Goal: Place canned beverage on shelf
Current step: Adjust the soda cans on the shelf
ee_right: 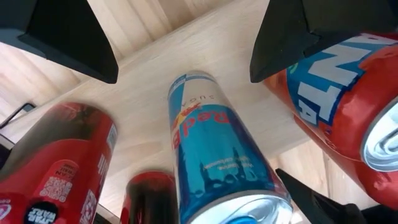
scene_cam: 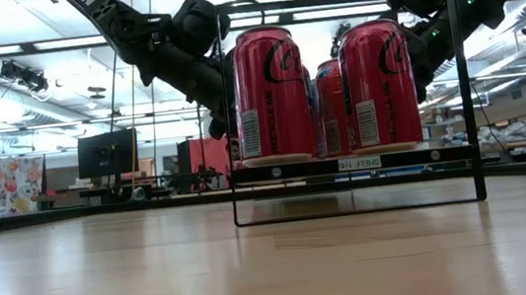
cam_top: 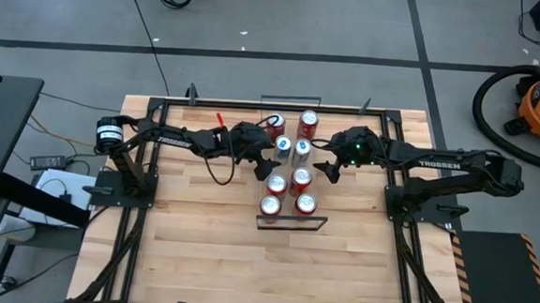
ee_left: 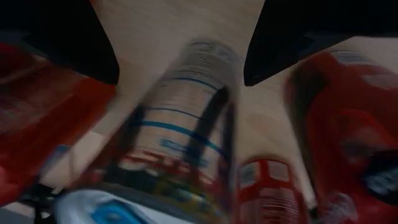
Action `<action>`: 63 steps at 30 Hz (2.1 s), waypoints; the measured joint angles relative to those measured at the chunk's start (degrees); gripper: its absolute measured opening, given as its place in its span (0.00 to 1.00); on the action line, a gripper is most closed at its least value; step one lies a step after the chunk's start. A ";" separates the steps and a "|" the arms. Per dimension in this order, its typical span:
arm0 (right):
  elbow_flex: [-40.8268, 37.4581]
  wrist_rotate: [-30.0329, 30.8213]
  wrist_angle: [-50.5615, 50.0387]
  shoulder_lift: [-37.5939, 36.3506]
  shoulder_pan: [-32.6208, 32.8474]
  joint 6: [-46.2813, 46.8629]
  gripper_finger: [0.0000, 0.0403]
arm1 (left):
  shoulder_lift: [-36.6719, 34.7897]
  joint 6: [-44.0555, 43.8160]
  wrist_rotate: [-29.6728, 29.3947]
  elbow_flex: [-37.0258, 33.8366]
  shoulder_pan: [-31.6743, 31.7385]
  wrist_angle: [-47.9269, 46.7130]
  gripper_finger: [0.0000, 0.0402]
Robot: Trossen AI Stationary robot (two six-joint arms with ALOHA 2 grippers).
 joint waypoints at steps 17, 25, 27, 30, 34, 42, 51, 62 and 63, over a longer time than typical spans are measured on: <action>0.00 -0.01 0.34 0.00 0.10 1.09 0.93 | 1.81 1.44 -0.99 -0.09 0.68 3.66 0.89; 0.00 0.04 0.57 0.00 0.09 1.12 0.93 | 1.83 1.45 -2.95 -0.07 0.71 5.55 0.89; 0.00 0.04 0.65 0.00 0.09 1.12 0.93 | 2.71 1.44 -2.90 0.01 0.71 7.26 0.89; 0.00 0.06 0.72 0.02 0.09 1.12 0.93 | 3.75 1.27 -2.29 -0.04 0.58 9.34 0.89; 0.00 0.08 0.81 0.02 0.07 1.41 0.93 | 3.80 1.22 -2.27 -0.02 0.53 9.40 0.89; -0.02 0.19 0.97 0.02 0.07 1.60 0.93 | 3.78 1.22 -2.11 -0.02 0.64 9.56 0.79; -0.01 0.19 0.96 0.02 0.07 1.57 0.93 | 3.74 1.22 -1.03 -0.02 0.64 9.56 0.61; -0.02 0.07 0.94 0.02 0.07 1.57 0.93 | 3.31 1.27 -0.89 0.02 0.64 7.77 0.62; -0.02 0.04 0.94 0.02 0.07 1.57 0.93 | 3.19 1.33 -0.90 0.02 0.64 7.38 0.62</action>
